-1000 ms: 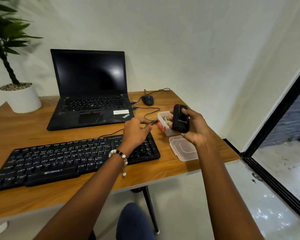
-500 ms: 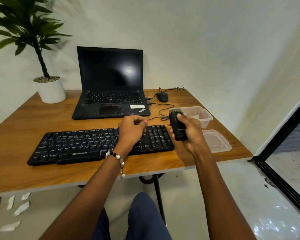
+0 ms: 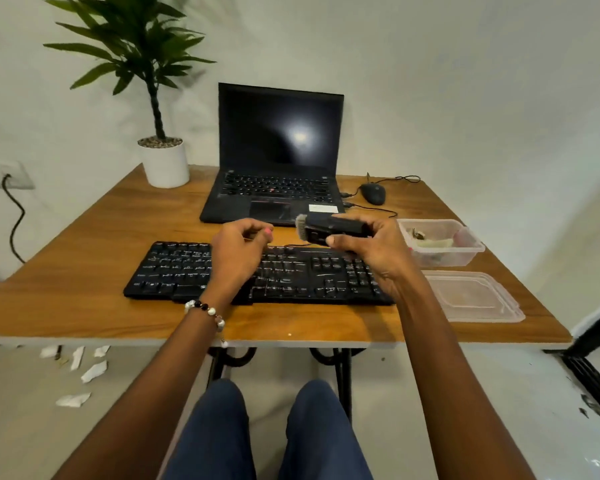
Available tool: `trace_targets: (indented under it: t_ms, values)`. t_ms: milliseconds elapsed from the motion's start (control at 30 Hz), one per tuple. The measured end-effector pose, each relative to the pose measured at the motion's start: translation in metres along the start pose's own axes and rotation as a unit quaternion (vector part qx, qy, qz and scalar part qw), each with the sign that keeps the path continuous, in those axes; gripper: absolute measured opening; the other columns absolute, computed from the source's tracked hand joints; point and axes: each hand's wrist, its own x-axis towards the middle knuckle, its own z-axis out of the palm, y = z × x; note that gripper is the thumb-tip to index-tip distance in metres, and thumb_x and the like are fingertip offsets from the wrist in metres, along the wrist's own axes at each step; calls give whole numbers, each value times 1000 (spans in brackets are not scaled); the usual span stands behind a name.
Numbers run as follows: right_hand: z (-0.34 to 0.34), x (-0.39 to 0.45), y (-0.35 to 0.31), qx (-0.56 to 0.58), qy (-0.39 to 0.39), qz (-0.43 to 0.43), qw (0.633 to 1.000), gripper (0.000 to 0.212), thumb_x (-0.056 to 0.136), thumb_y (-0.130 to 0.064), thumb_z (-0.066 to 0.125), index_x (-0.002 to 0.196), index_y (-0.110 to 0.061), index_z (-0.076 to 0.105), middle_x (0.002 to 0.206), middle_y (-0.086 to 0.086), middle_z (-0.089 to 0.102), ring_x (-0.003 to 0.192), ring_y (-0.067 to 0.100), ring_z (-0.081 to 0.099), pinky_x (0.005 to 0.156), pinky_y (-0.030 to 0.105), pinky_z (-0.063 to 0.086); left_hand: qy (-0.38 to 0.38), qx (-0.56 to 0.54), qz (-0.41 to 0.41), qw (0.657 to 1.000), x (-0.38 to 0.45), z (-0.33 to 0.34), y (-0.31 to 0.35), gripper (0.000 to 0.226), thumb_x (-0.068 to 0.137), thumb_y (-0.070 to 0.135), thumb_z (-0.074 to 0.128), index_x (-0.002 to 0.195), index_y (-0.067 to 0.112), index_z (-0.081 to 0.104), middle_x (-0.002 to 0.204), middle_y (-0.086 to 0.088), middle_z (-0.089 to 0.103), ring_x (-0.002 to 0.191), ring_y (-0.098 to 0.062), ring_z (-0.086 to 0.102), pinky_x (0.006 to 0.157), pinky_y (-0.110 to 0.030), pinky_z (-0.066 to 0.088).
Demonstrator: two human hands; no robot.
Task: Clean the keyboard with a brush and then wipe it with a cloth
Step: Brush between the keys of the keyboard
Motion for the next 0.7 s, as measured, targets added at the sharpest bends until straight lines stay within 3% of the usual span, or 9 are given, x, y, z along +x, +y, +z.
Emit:
trace_targets:
  t_ms: [100, 200, 300, 467, 600, 700]
  values:
    - [32, 12, 5, 152, -13, 10, 988, 26, 73, 0, 78, 94, -10, 67, 93, 6, 73, 80, 19, 63, 56, 24, 47, 50, 70, 5, 996, 8, -39, -22, 13, 92, 21, 63, 102, 18, 72, 98, 1, 71, 93, -12, 64, 79, -23, 50]
    - [65, 23, 11, 325, -31, 89, 941, 18, 81, -8, 72, 96, -10, 63, 91, 11, 73, 77, 17, 62, 49, 21, 44, 103, 122, -8, 987, 15, -81, -44, 17, 92, 19, 64, 106, 16, 72, 103, -1, 71, 96, -14, 63, 84, -28, 51]
    - [103, 31, 13, 380, -41, 175, 907, 26, 84, -24, 72, 103, -10, 61, 99, 18, 68, 65, 20, 62, 43, 20, 42, 121, 168, -34, 978, 22, -120, -66, 19, 91, 18, 65, 108, 12, 71, 111, -5, 70, 102, -17, 62, 93, -30, 47]
    - [158, 46, 9, 319, -76, 214, 920, 46, 81, -23, 77, 119, -8, 55, 109, 21, 66, 67, 22, 64, 44, 20, 47, 54, 153, -98, 982, 35, -142, -101, 27, 91, 20, 65, 116, 10, 68, 118, -5, 66, 104, -13, 57, 93, -23, 42]
    - [195, 65, 6, 170, -115, 144, 968, 20, 83, -12, 75, 97, -7, 61, 94, 16, 71, 85, 27, 69, 51, 24, 51, 40, 88, -108, 989, 42, -145, -119, 24, 93, 18, 63, 115, 15, 70, 118, -2, 67, 106, -16, 61, 98, -32, 47]
    - [217, 84, 9, 44, -143, 87, 985, 18, 81, -12, 77, 92, -4, 65, 95, 18, 72, 80, 29, 70, 48, 25, 50, 79, 67, -110, 989, 47, -145, -126, 20, 93, 16, 62, 110, 15, 72, 112, -3, 70, 103, -17, 64, 95, -34, 51]
